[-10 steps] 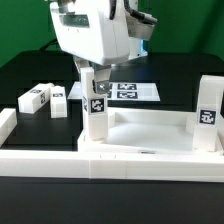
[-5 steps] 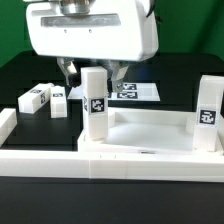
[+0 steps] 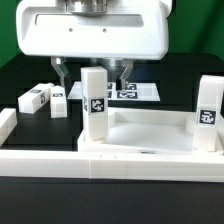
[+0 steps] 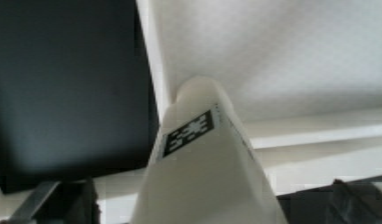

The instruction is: Assemble desk

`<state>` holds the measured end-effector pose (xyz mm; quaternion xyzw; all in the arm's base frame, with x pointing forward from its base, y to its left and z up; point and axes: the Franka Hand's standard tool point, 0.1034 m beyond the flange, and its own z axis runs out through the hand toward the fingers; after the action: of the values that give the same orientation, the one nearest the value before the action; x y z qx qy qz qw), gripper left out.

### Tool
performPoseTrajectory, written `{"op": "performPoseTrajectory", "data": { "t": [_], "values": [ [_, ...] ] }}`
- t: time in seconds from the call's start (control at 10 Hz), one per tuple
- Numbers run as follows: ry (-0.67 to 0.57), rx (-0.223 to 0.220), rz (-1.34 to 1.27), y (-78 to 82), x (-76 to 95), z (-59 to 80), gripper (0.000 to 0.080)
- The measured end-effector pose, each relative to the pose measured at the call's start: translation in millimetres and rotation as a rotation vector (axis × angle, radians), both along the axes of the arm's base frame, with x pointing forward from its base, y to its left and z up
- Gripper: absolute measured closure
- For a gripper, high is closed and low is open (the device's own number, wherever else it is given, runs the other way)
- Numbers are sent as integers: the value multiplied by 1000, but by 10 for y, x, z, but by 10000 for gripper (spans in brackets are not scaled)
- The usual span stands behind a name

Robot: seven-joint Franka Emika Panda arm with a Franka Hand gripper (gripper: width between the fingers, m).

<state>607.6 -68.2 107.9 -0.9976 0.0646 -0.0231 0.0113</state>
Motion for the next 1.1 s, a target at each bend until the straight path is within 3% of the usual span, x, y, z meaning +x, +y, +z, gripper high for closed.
{"op": "performPoseTrajectory", "data": {
  "t": [0.5,0.7,0.8,0.9,1.1],
  "values": [
    [-6,-19,373,-34,4,-4,150],
    [-7,-18,357,-29,5,-4,425],
    [-7,-17,354,-27,5,-4,425],
    [-6,-16,343,-25,5,-4,511],
    [-6,-12,281,-23,6,-4,511]
  ]
}}
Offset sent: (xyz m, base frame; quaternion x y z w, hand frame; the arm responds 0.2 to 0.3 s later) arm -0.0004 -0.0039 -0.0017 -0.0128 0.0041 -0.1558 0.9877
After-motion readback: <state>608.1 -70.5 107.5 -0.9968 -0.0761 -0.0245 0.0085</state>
